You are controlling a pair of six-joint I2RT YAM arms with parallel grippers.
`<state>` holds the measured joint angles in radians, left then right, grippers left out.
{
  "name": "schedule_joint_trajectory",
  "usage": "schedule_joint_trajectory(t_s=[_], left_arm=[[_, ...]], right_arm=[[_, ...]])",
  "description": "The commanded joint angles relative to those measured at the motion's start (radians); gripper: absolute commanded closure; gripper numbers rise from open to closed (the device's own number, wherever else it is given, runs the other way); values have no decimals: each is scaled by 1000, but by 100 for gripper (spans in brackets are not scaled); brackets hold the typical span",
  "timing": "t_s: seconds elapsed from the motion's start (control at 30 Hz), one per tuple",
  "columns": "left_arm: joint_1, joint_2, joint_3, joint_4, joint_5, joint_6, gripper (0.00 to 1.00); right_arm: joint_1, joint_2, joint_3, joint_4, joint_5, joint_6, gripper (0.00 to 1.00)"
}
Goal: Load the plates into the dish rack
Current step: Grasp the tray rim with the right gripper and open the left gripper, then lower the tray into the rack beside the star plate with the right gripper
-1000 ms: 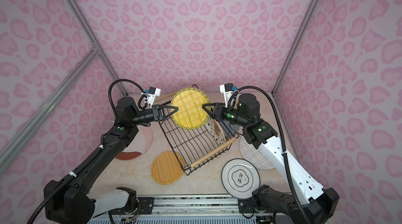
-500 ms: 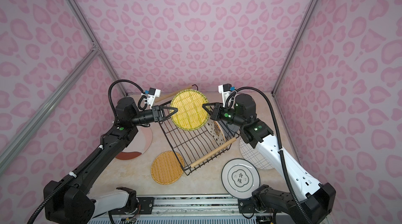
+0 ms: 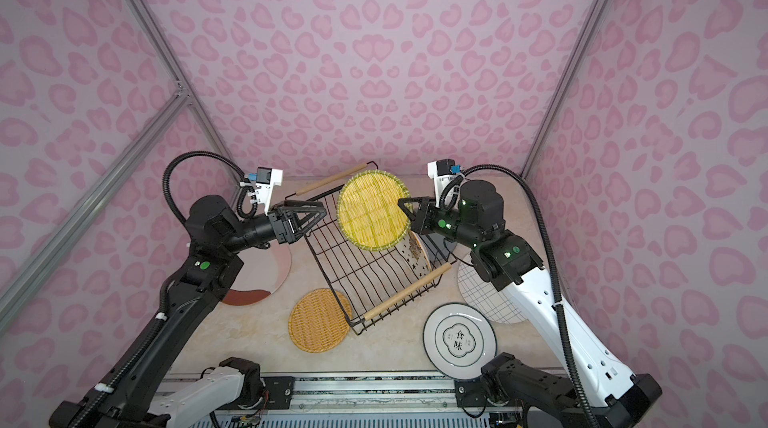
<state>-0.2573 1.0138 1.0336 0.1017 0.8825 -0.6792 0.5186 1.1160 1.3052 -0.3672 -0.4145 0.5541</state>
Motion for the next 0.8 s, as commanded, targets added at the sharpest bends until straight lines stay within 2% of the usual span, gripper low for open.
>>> schedule_joint_trajectory(t_s=[0.0, 0.13, 0.3, 0.4, 0.57, 0.77], left_arm=[[-2, -35, 24, -211, -111, 172, 2], [-1, -89, -17, -324, -141, 236, 2], [-3, -192, -96, -495, -246, 356, 2], [-11, -254, -152, -495, -247, 378, 2], [-46, -326, -225, -439, -176, 416, 2], [-47, -330, -236, -439, -192, 410, 2]], right_arm=[[25, 9, 43, -140, 144, -122, 100], [104, 55, 86, -258, 316, -208, 100], [208, 135, 113, -314, 475, -255, 100], [239, 179, 113, -307, 524, -271, 100], [257, 256, 120, -290, 584, -324, 100], [255, 349, 159, -312, 668, -400, 100]])
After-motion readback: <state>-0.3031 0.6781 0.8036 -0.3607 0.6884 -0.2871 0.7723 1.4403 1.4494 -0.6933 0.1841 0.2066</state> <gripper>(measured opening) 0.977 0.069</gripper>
